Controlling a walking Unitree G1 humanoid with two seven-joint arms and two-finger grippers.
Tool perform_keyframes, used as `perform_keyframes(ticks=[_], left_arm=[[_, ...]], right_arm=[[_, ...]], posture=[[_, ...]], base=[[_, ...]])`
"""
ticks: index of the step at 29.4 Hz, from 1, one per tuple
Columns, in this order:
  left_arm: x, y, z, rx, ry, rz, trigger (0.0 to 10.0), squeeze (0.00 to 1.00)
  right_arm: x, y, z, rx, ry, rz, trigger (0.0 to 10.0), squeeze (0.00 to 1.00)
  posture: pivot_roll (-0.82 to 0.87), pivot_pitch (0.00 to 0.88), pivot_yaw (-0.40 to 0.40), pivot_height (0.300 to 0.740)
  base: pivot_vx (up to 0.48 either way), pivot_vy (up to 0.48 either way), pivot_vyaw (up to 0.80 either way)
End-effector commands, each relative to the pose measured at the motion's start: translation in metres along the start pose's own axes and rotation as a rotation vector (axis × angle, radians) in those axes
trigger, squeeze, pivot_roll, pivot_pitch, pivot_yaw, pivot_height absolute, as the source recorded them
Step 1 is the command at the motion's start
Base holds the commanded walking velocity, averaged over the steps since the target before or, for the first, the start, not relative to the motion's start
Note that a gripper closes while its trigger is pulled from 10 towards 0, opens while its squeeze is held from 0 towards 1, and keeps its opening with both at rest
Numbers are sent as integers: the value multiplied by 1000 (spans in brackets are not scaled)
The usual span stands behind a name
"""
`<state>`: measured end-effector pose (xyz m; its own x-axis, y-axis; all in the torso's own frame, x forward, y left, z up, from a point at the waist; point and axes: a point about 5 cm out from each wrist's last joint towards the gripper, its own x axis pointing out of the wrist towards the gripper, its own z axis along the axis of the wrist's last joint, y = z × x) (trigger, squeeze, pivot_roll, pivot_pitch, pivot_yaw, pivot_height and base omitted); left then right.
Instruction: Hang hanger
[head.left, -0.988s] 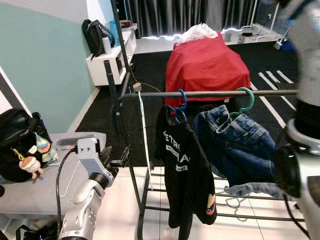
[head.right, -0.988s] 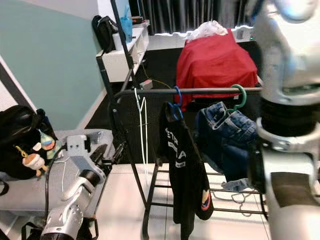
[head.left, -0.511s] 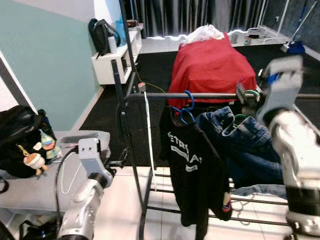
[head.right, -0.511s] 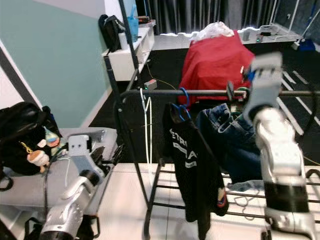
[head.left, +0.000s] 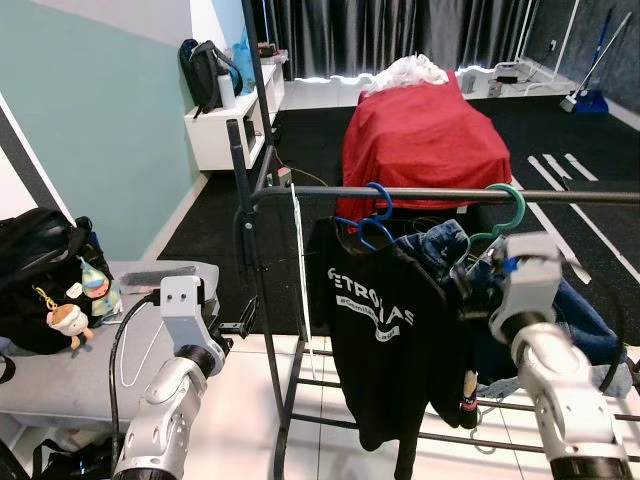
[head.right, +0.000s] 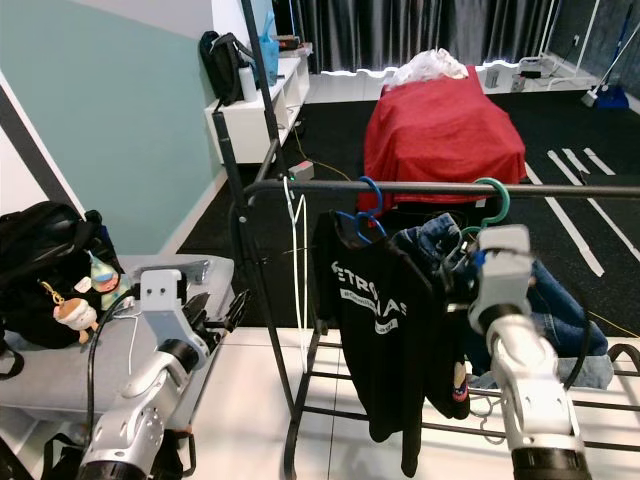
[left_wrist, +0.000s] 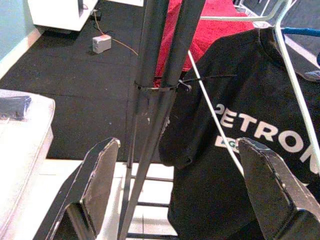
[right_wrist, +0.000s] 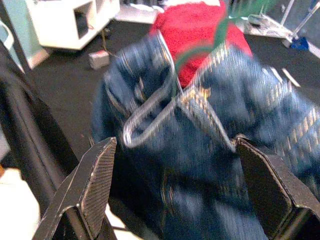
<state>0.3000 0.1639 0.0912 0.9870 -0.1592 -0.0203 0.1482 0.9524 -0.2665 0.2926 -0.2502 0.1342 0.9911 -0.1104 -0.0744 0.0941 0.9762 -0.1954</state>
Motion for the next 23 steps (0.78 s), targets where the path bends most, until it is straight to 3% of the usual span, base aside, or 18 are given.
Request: perform_keyframes(ticks=[1, 4, 19, 23], left_arm=[[-1, 5, 1, 22, 8, 8, 10000, 0], [-3, 4, 0, 32, 11, -3, 10000, 0], [-3, -3, -1, 23, 20, -52, 10000, 0], [-3, -6, -1, 27, 22, -81, 10000, 0]], right_arm=[[-1, 1, -7, 4, 15, -6, 10000, 0], [-6, -4, -24, 59, 52, -47, 10000, 0], [-7, -11, -28, 111, 9, -93, 10000, 0], [-7, -11, -30, 125, 13, -90, 10000, 0]], posture=[[-79, 0, 54, 736], [-74, 0, 55, 736], [-99, 0, 49, 736], [-100, 0, 48, 736]], base=[[-285, 0, 0], [-277, 0, 0], [-300, 0, 0], [0, 0, 0]])
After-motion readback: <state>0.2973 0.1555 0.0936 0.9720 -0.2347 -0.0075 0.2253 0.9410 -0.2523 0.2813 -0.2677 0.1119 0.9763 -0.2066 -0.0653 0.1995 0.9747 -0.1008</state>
